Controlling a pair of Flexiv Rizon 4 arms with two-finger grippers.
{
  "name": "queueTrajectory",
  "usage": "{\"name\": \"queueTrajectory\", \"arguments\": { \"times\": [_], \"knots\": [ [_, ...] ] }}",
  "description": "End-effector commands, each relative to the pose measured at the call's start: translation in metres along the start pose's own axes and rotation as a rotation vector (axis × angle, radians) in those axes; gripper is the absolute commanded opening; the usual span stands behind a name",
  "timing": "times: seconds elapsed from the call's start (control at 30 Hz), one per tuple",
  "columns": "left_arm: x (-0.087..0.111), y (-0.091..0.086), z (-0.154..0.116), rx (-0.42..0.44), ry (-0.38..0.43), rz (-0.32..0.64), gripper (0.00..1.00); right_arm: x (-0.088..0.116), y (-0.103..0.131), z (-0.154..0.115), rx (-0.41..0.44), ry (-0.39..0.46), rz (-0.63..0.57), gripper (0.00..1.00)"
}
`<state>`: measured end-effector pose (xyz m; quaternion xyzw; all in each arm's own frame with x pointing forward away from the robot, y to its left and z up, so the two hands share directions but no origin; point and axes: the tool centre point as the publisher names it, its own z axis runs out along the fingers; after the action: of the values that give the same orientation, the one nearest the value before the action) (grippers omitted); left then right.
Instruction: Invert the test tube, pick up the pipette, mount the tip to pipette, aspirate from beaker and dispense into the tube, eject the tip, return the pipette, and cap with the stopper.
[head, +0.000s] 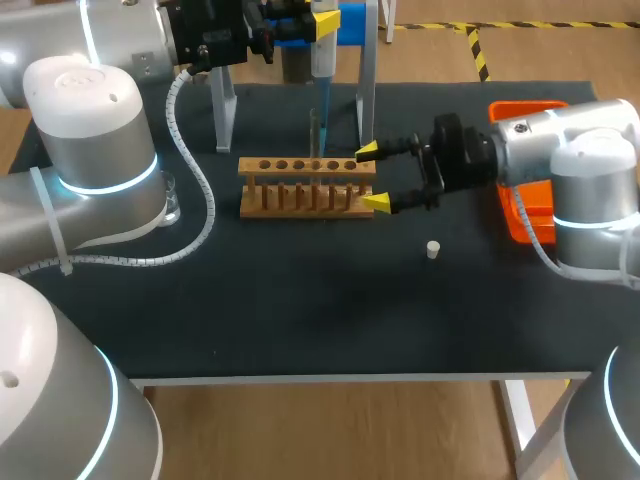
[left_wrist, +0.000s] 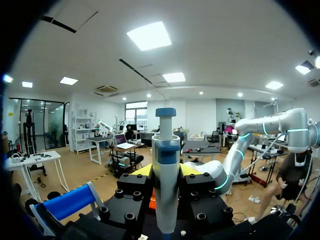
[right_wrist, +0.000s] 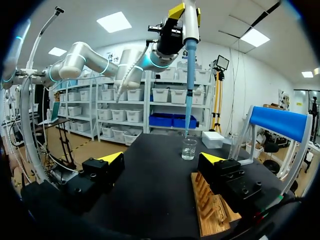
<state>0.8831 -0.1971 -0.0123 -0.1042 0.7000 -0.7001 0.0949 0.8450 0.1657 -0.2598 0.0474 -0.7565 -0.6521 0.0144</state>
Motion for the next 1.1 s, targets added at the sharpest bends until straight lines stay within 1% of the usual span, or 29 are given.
{"name": "queueTrajectory", "arguments": {
  "times": [0.03, 0.2, 0.33, 0.57, 0.63, 0.67, 0.7, 1.0, 1.1],
  "knots": [
    [0.000, 0.001, 0.000, 0.004, -0.001, 0.001, 0.00, 0.000, 0.001, -0.001, 0.002, 0.001, 0.000, 1.00],
    [0.000, 0.001, 0.000, 0.004, -0.001, 0.001, 0.00, 0.000, 0.001, -0.001, 0.002, 0.001, 0.000, 1.00],
    [-0.001, 0.011, -0.020, 0.012, -0.007, 0.034, 0.00, 0.000, 0.001, -0.001, 0.002, 0.001, 0.000, 1.00],
    [-0.012, 0.024, -0.080, 0.024, -0.059, 0.069, 0.00, 0.000, 0.001, -0.001, 0.002, 0.001, 0.000, 1.00],
    [-0.017, 0.028, -0.097, 0.000, -0.077, 0.080, 0.00, 0.000, 0.001, -0.001, 0.002, 0.001, 0.000, 1.00],
    [-0.020, 0.029, -0.106, 0.015, -0.081, 0.089, 0.00, 0.000, 0.001, -0.001, 0.002, 0.001, 0.000, 1.00],
    [-0.023, 0.031, -0.114, 0.003, -0.092, 0.093, 0.00, 0.000, 0.001, -0.001, 0.002, 0.001, 0.000, 1.00],
    [-0.060, 0.049, -0.180, 0.000, -0.128, 0.115, 0.00, 0.000, 0.001, -0.001, 0.002, 0.001, 0.000, 1.00],
    [-0.072, 0.054, -0.196, -0.002, -0.140, 0.110, 0.00, 0.000, 0.001, -0.001, 0.002, 0.001, 0.000, 1.00]
  ]
}}
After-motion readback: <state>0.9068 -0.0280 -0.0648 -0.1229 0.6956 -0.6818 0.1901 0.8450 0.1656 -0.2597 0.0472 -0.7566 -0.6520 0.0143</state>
